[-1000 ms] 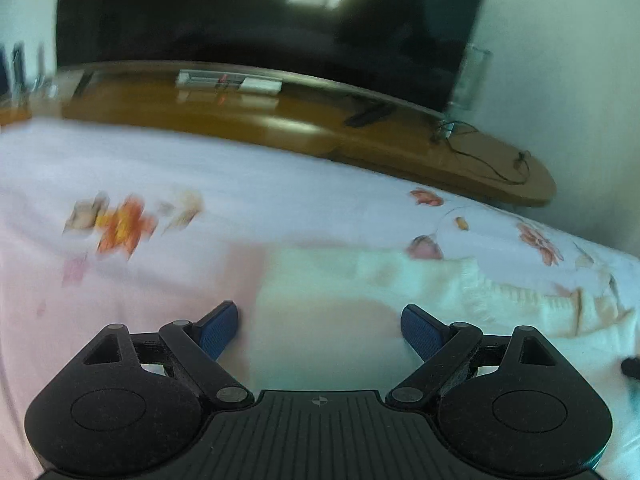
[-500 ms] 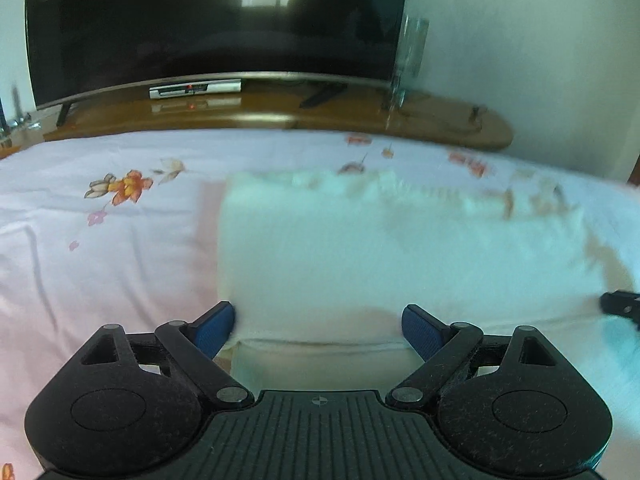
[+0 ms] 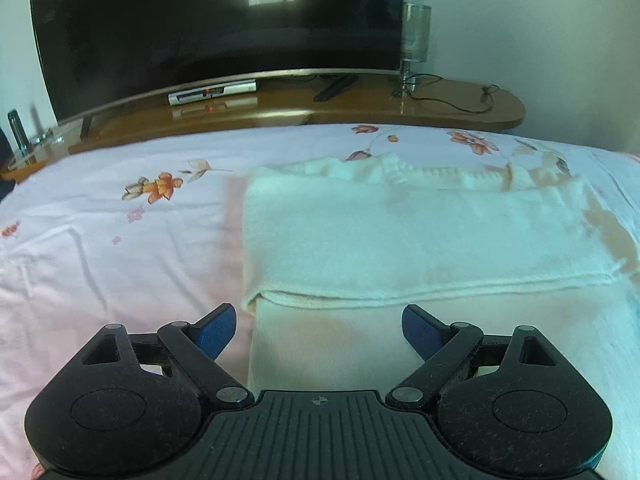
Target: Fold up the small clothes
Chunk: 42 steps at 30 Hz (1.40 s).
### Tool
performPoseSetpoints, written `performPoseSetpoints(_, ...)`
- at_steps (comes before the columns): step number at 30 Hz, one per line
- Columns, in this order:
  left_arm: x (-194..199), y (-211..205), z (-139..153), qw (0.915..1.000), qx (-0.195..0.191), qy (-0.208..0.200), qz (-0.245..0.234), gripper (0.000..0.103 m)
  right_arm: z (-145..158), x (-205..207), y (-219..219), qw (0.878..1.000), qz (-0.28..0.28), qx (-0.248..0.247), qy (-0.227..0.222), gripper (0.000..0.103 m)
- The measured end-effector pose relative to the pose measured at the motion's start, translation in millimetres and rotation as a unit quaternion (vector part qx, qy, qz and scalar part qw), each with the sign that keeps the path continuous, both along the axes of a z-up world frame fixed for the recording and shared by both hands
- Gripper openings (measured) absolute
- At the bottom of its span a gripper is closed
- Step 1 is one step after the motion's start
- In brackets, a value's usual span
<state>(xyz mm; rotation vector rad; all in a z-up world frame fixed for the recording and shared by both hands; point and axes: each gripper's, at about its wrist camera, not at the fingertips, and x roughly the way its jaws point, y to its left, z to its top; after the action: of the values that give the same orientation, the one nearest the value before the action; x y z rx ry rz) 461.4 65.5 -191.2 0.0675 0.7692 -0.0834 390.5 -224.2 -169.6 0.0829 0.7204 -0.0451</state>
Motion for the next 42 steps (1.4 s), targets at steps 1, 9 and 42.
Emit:
performPoseSetpoints(1, -5, -2, 4, 1.0000, 0.002, -0.001, 0.000, 0.090, 4, -8, 0, 1.000, 0.004, -0.001, -0.003, 0.028)
performPoseSetpoints(9, -67, -7, 29, 1.0000, 0.005, -0.001, -0.001, 0.090, 23, -72, -5, 0.999, 0.046, 0.002, -0.008, 0.033)
performPoseSetpoints(42, -311, 108, -10, 0.9762, -0.178, 0.122, -0.022, 0.039, -23, -294, 16, 0.992, -0.036, 0.036, 0.113, 0.035)
